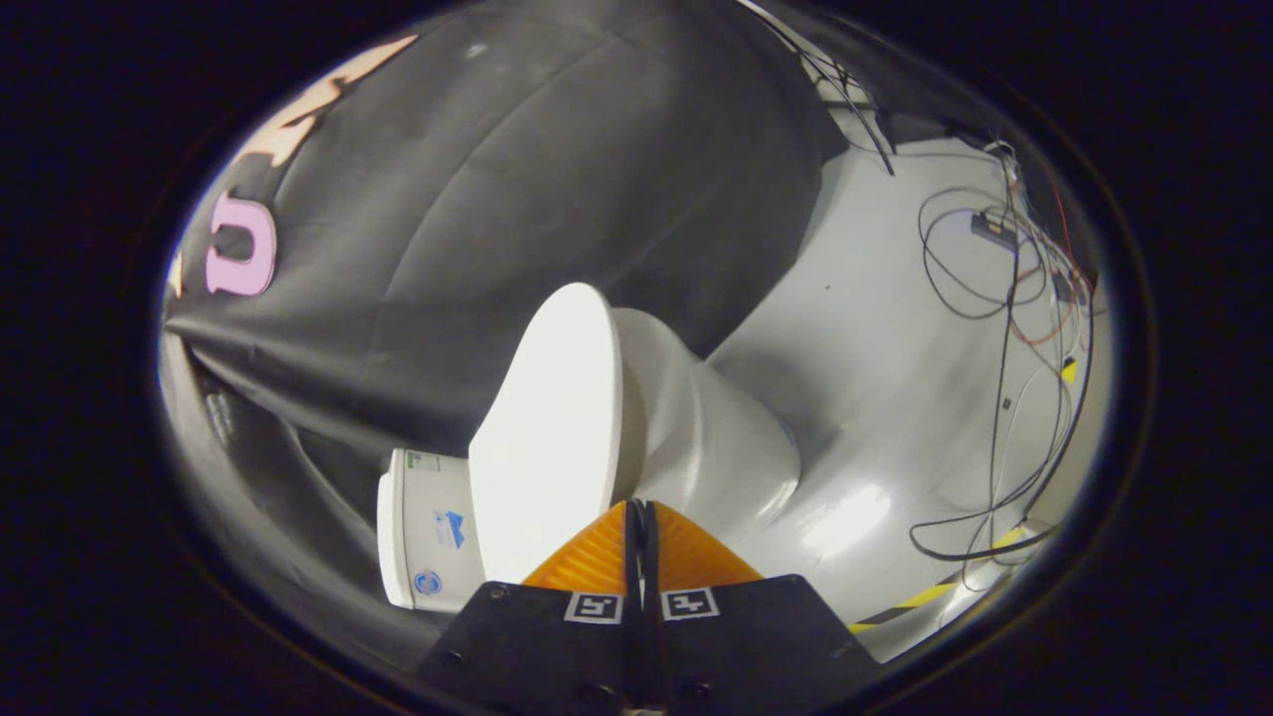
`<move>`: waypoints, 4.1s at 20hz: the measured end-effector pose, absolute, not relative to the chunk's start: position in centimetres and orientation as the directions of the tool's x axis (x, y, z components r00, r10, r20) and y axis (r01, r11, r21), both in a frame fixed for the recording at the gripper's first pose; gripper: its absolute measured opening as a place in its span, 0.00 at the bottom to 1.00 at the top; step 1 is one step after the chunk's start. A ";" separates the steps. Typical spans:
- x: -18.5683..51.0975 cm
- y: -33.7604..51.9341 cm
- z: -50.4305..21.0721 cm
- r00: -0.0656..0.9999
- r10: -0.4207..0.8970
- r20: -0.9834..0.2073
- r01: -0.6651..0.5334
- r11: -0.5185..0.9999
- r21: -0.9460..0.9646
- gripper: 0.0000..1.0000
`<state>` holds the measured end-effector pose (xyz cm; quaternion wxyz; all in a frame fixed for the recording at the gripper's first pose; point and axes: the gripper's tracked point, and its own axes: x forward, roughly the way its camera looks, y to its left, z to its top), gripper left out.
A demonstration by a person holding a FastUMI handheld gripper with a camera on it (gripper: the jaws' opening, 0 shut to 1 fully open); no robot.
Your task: Open the toilet lid.
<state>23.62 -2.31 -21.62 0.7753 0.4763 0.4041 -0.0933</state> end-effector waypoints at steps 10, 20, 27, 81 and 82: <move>25.2 3.1 -7.4 0.711 0.010 -0.703 0.406 0.810 0.422 0.00; 27.2 11.6 0.9 0.734 -0.177 -0.656 0.347 0.928 0.138 0.00; 29.4 18.9 5.0 0.773 -0.209 -0.599 0.271 0.963 0.014 0.00; 29.9 25.0 13.8 0.970 0.153 -0.190 -0.157 0.988 -0.010 0.48; 29.2 23.3 14.2 0.975 0.140 -0.171 -0.143 0.990 -0.003 0.48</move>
